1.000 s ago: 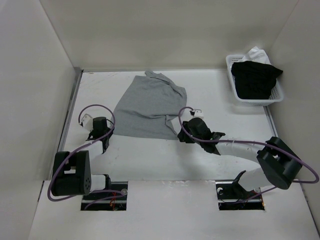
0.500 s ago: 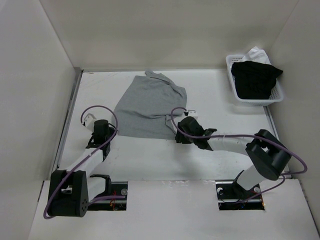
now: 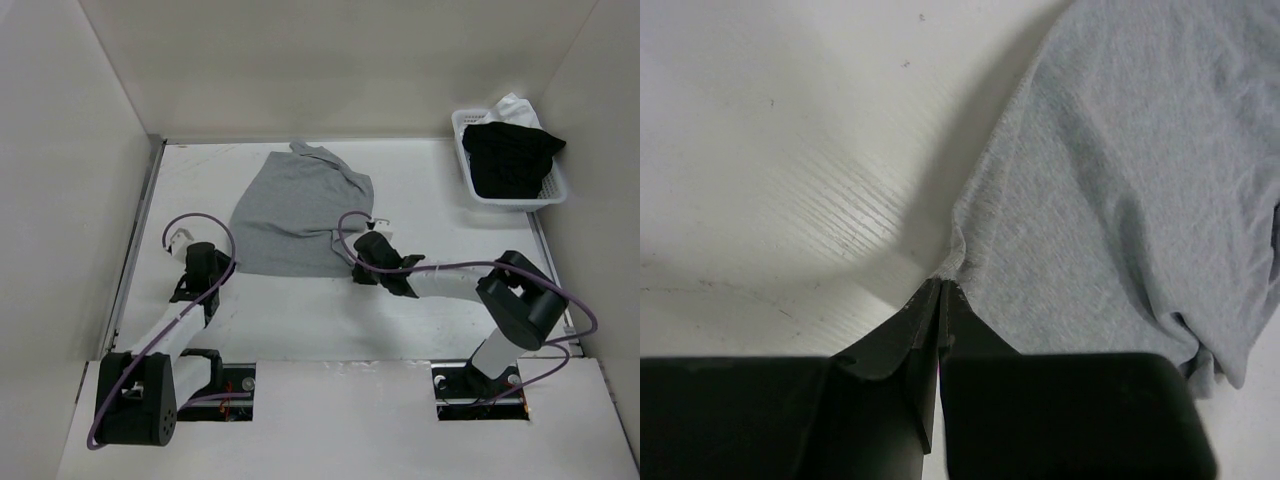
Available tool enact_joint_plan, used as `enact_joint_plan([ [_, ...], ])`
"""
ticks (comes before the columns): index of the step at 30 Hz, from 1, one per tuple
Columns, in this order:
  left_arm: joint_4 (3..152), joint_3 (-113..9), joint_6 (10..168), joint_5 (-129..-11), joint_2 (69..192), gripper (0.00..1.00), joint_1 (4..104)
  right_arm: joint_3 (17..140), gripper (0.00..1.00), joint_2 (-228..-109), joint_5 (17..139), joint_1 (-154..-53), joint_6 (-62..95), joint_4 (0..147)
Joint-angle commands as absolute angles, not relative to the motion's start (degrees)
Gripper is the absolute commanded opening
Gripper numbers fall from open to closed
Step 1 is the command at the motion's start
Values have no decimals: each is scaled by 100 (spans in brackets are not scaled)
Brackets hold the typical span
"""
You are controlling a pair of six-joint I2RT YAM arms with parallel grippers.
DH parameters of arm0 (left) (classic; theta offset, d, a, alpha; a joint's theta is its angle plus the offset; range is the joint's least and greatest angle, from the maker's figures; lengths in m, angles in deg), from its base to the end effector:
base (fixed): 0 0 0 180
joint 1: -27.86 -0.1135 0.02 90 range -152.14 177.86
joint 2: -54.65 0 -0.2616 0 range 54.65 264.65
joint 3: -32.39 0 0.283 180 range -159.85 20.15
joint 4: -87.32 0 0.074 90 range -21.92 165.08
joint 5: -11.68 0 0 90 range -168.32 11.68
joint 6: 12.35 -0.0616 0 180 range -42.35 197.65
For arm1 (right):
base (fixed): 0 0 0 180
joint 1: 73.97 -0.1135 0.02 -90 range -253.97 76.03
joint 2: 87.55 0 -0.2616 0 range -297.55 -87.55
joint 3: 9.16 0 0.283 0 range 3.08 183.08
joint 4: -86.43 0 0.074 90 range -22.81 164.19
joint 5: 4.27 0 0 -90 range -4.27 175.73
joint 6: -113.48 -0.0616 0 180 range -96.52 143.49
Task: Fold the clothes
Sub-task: Flatten the tank top out
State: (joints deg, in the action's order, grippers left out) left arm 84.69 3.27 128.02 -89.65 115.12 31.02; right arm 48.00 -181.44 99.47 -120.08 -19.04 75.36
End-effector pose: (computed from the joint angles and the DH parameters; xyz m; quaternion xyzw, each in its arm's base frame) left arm 0.2445 -0.0014 0.1188 -0.3943 0.7865 -0.1326 0.4565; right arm 0.2563 0.2453 0.1061 0.0140 0.9271 0.1698 0.3337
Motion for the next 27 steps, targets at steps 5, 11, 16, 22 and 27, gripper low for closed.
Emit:
enact_joint_plan([
  [5,8098,-347,12915,-9043,10424,0,3579,4693,0,-16283,11068,-12234,-1511,7482],
  [11,7544,-1938,12732,-9817,9623,0,4731,6061,0,-14198,12008,-12779,-563,5892],
  [16,7578,-3501,12231,-10301,9280,0,5373,8152,0,-13747,13080,-13587,535,5143],
  [22,8088,-4838,11642,-10530,9516,0,5743,10131,0,-14221,13337,-14116,1811,5353],
  [27,8404,-5543,11281,-10591,10078,0,5787,10810,1,-14713,12636,-13417,2138,5547],
])
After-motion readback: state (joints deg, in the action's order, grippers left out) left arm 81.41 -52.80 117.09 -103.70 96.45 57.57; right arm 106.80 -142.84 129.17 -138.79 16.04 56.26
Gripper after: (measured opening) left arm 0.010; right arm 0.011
